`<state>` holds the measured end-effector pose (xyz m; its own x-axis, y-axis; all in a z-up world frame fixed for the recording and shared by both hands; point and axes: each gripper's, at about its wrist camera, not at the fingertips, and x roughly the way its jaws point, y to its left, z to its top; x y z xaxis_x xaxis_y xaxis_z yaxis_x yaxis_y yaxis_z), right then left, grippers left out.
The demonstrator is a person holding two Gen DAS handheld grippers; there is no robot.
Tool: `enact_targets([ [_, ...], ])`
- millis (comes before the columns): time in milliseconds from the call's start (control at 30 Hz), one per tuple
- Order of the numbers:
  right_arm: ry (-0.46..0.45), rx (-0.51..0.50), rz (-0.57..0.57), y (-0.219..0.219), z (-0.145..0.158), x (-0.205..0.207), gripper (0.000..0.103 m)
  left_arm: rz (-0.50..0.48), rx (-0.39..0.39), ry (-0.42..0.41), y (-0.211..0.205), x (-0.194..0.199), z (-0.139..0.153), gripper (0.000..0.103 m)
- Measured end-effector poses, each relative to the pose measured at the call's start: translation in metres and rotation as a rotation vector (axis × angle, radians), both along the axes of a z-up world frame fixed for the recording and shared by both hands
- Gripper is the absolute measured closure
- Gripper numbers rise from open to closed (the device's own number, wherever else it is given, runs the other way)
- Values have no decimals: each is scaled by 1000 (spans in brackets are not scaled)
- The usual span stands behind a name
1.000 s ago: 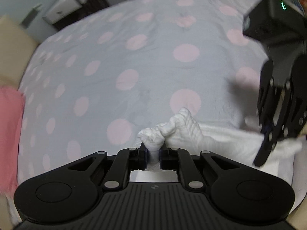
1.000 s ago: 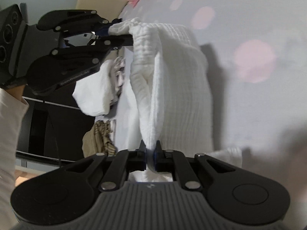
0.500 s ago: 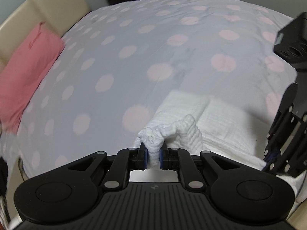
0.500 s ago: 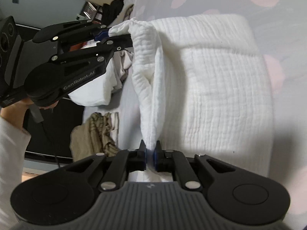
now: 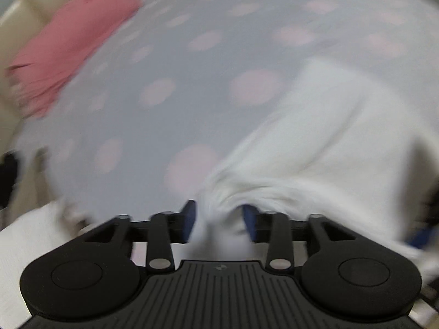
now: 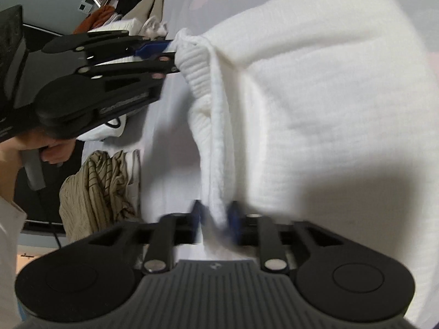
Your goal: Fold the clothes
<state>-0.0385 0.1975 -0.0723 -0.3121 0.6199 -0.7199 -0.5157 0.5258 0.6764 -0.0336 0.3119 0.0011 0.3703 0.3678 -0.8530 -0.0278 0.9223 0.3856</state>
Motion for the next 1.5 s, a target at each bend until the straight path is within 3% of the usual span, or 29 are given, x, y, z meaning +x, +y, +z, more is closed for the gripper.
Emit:
enact_targets([
  [133, 65, 139, 89, -1, 12, -12, 38, 173, 175, -28, 7, -15, 9, 60],
  [233, 41, 223, 92, -38, 31, 4, 34, 286, 301, -87, -6, -32, 24, 53],
  [300, -14, 256, 58, -71, 41, 21, 32, 339, 332, -121, -22, -43, 35, 52],
  [400, -124, 264, 23, -117, 52, 44, 29, 414, 309, -146, -50, -55, 50, 51],
  [467, -176, 249, 23, -138, 51, 49, 29, 485, 233, -154, -67, -67, 55, 51],
  [500, -186, 242, 23, -147, 48, 49, 29, 523, 155, -165, -76, -74, 58, 51],
  [633, -80, 199, 39, -167, 22, 49, 29, 605, -229, -188, -96, -105, 55, 53],
  [700, -6, 190, 15, -169, 5, 45, 29, 640, -309, -172, -103, -118, 46, 54],
  [767, 38, 194, -16, -167, -8, 37, 29, 612, -267, -140, -118, -126, 39, 54],
  [933, 118, 174, -81, -158, -33, 23, 30, 342, -36, -101, -175, -136, 31, 53],
  [1067, 126, 183, -117, -161, -40, 21, 30, 142, 20, -94, -203, -129, 20, 54],
  [1200, 132, 204, -115, -155, -46, 18, 30, 116, 141, -30, -219, -119, 2, 56],
  [1267, 130, 219, -107, -156, -47, 19, 30, 81, 172, -19, -225, -118, -5, 59],
  [1400, 138, 243, -77, -158, -51, 21, 30, 20, 143, 29, -233, -115, -14, 59],
  [1500, 169, 259, -69, -159, -55, 25, 30, 29, 119, 70, -232, -110, -19, 59],
])
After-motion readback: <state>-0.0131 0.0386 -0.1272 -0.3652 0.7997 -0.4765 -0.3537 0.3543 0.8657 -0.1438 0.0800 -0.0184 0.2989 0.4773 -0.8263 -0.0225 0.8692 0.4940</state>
